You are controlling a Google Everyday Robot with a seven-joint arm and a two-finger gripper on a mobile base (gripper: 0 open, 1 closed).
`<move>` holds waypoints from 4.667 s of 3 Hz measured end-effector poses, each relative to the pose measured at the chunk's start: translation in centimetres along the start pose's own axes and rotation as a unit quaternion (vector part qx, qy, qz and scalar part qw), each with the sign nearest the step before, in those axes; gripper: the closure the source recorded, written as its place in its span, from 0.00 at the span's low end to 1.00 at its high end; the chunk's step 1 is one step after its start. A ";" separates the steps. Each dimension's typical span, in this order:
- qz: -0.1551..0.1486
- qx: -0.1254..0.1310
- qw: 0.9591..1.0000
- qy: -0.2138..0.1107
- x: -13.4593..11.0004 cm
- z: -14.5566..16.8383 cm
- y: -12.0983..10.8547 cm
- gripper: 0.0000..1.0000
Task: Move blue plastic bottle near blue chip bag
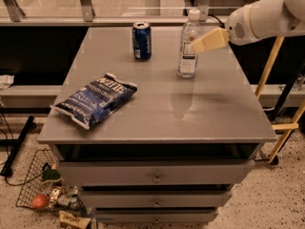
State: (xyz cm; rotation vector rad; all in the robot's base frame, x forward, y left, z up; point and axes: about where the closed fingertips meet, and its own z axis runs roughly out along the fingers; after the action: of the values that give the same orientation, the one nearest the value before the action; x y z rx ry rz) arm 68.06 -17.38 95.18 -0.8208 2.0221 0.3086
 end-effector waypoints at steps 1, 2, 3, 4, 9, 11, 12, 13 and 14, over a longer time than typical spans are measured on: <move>-0.022 -0.022 0.999 0.009 -1.5 2.3 1.8 0.00; -0.038 -0.038 0.998 0.019 -2.2 3.8 3.0 0.19; -0.050 -0.049 0.997 0.023 -2.7 4.6 3.8 0.43; -0.072 -0.074 0.995 0.002 -4.0 3.6 5.4 0.65; -0.199 -0.263 0.944 0.011 -3.7 -2.9 17.4 1.00; -0.229 -0.321 0.918 0.046 -1.9 -0.8 24.5 1.00; -0.250 -0.356 0.899 0.051 -2.5 1.9 27.5 1.00; -0.260 -0.368 0.892 0.045 -2.9 2.9 28.6 1.00; -0.267 -0.360 0.894 0.020 -4.0 3.0 28.7 1.00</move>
Offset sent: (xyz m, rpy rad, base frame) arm 0.0196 0.0691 -0.0068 -0.0742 0.0303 0.1438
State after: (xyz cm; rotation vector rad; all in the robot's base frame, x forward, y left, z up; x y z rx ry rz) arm 52.64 7.34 94.03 -1.8057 1.6091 0.7406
